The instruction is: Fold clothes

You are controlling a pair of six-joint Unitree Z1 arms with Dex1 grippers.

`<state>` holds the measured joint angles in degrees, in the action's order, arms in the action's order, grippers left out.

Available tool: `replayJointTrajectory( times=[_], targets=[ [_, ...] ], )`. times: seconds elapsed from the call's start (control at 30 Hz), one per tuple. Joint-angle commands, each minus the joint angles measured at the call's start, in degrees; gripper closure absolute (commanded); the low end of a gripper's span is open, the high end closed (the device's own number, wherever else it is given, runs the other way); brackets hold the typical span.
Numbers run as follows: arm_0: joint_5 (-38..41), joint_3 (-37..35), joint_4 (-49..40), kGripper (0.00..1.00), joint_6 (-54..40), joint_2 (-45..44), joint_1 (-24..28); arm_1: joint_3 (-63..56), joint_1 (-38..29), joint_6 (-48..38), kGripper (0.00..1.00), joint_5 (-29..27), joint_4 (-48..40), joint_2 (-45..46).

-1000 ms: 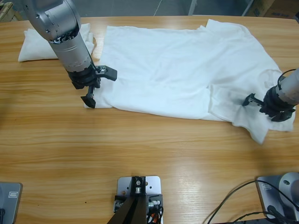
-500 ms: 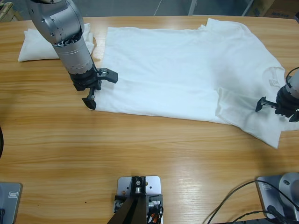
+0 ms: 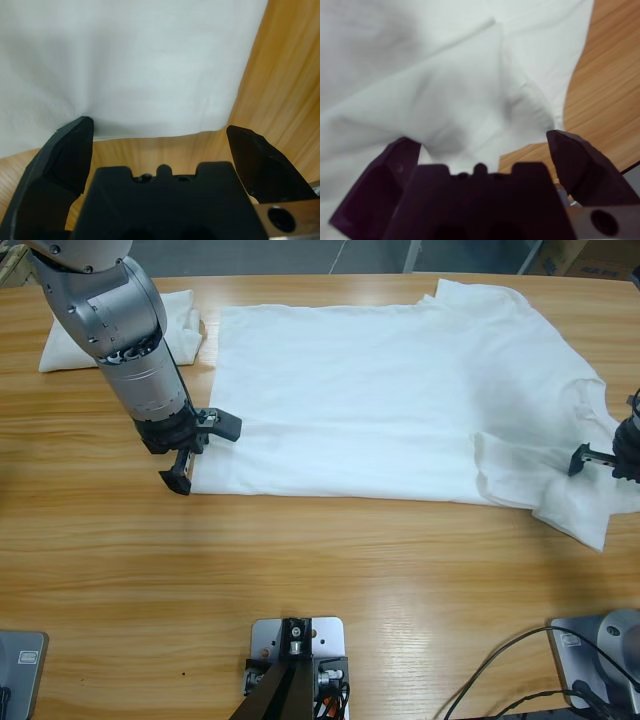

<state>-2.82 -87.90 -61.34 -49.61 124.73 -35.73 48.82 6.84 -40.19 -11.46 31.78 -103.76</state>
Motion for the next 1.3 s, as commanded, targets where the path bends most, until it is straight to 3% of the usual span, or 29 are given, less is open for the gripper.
replayJointTrajectory(
  times=[0.03, 0.13, 0.2, 0.3, 0.4, 0.5, 0.63, 0.9, 1.3],
  targets=[
    [-0.1, 2.5, 0.2, 0.032, 0.8, -3.0, -0.6, 3.2, 0.4, 11.4, 0.000, 4.5, 4.0, 10.1],
    [1.4, 0.3, 0.2, 0.032, 7.0, -6.3, -0.6, 3.2, 0.1, 18.1, 0.000, 13.6, 5.9, 18.6],
    [1.6, -0.1, 0.9, 0.032, 20.1, -8.0, -0.5, 1.8, -0.7, 19.5, 0.000, 17.3, 5.9, 20.4],
    [1.5, -0.6, 2.6, 0.032, 52.4, -5.9, -0.2, -1.8, -5.0, 19.6, 0.000, 16.0, 0.0, 17.7],
    [1.9, 0.8, 2.8, 0.032, 66.1, -4.4, -0.2, -5.9, -10.6, 16.7, 0.000, 12.9, -8.8, 15.6],
    [2.3, 3.7, 9.3, 0.032, 74.9, -5.9, -0.2, -9.4, -15.2, 12.5, 0.004, 7.7, -15.6, 13.3],
    [2.2, 4.5, 14.0, 0.041, 81.6, -5.6, -0.4, -11.5, -16.6, 8.7, 0.004, 3.8, -18.9, 11.5],
    [0.4, 7.1, 14.2, 0.041, 87.1, -1.5, -2.5, -14.3, -16.6, 5.7, 0.004, 5.5, -27.3, 4.8],
    [-1.0, 13.5, 14.5, 0.041, 89.6, 0.6, -5.1, -18.0, -16.2, 0.8, 0.004, 7.6, -24.9, 5.7]
  ],
)
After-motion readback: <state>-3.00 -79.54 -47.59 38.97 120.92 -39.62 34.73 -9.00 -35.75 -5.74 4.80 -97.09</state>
